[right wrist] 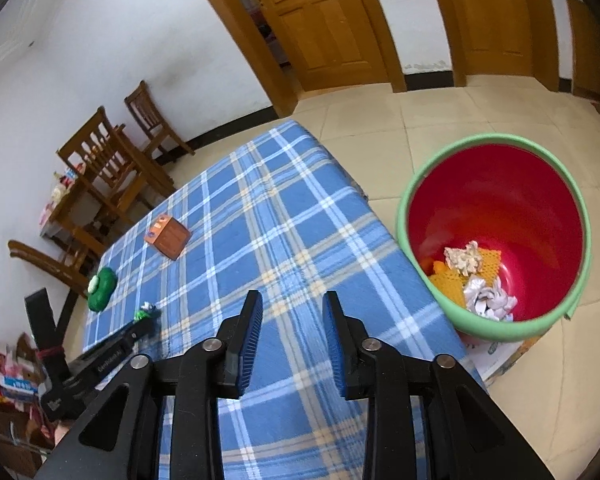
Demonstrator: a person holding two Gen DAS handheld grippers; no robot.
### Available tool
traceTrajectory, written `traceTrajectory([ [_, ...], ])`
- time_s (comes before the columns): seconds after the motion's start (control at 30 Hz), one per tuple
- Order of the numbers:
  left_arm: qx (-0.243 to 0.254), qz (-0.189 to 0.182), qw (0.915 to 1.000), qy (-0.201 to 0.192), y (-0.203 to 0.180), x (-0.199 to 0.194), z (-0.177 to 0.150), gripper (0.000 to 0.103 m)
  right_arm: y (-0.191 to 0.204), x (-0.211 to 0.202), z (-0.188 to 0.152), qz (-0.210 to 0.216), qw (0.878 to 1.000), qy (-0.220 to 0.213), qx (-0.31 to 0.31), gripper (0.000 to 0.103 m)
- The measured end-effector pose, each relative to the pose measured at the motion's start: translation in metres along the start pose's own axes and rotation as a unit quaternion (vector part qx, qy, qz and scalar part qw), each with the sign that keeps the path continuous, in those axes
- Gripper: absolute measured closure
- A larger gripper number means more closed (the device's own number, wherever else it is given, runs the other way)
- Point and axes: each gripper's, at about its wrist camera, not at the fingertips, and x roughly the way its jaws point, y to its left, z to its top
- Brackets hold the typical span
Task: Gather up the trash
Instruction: 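Grasp the small green-and-white toy figure with the left tool, then grasp the orange printed box with the right tool while the left tool holds the toy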
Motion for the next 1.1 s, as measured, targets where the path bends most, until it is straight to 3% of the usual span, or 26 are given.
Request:
traceTrajectory([
  [0.2, -0.012, 0.016, 0.9995, -0.023, 0.015, -0.001, 0.025, 0.074, 0.021, 0.014, 0.010, 0.001, 0.999, 0.004, -0.031, 0.053],
  [0.37, -0.023, 0.049, 0.9976, -0.043, 0.028, 0.004, 0.044, 0.074, 0.041, 0.029, 0.017, -0.001, 0.998, 0.010, -0.057, 0.052],
  [0.47, -0.036, 0.057, 0.9965, -0.049, 0.038, 0.009, 0.051, 0.074, 0.051, 0.041, 0.021, 0.001, 0.998, 0.015, -0.067, 0.044],
  [0.73, -0.063, 0.076, 0.9936, -0.055, 0.062, 0.022, 0.053, 0.074, 0.085, 0.078, 0.034, 0.005, 0.995, 0.027, -0.097, 0.038],
  [0.83, -0.070, 0.073, 0.9937, -0.048, 0.068, 0.027, 0.050, 0.074, 0.099, 0.093, 0.036, 0.010, 0.993, 0.036, -0.114, 0.028],
  [1.1, -0.091, 0.077, 0.9913, -0.055, 0.081, 0.022, 0.046, 0.074, 0.139, 0.132, 0.040, 0.019, 0.984, 0.055, -0.166, 0.025],
])
